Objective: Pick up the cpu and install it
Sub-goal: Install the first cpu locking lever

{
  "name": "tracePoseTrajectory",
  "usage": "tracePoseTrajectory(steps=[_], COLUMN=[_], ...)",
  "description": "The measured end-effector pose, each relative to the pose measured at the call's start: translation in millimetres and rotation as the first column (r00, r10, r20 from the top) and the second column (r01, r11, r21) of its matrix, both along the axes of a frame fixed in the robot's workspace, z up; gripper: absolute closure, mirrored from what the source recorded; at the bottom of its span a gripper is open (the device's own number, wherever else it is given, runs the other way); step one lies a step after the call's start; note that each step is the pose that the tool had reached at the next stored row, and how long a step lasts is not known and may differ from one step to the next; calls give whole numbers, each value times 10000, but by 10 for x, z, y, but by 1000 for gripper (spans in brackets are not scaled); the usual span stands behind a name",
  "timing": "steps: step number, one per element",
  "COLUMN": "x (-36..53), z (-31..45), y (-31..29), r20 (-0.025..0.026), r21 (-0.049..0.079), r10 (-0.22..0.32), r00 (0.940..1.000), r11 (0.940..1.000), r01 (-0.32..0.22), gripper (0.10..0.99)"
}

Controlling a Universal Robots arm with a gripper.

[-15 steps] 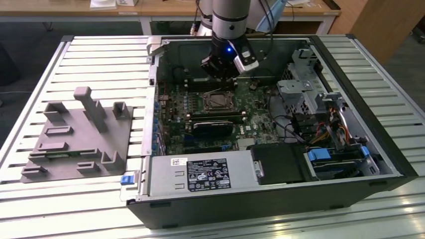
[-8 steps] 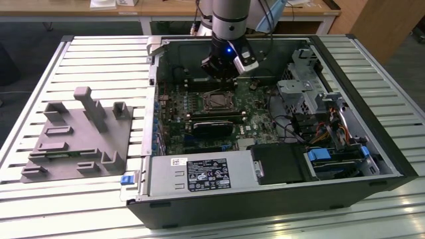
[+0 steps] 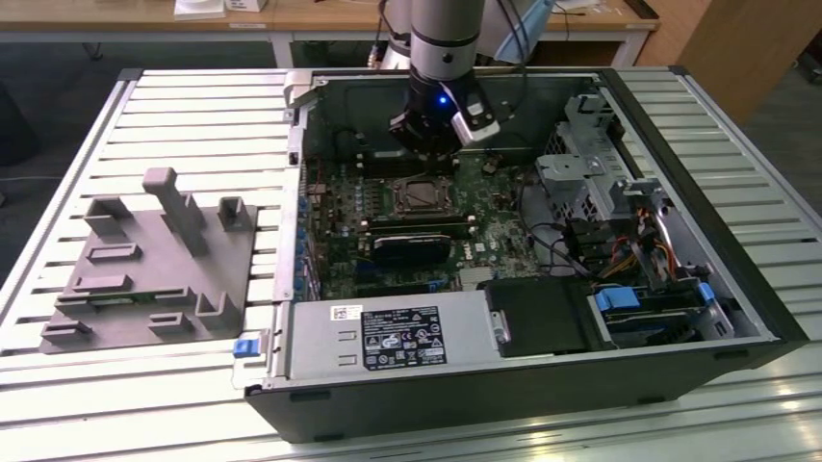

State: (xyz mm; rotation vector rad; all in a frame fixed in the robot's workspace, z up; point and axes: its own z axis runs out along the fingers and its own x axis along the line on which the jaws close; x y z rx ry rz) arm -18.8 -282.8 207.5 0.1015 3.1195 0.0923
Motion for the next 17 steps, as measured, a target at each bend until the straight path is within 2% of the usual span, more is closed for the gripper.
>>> tracePoseTrajectory(steps=[9, 17], x=[5, 13], z=[-30, -66], y=[0, 0], r20=[-5, -31], r21=[5, 3], r10=[1, 0], r00=[10000, 10000], r11=[10000, 10000], r01=[-1, 0], gripper=[980, 980])
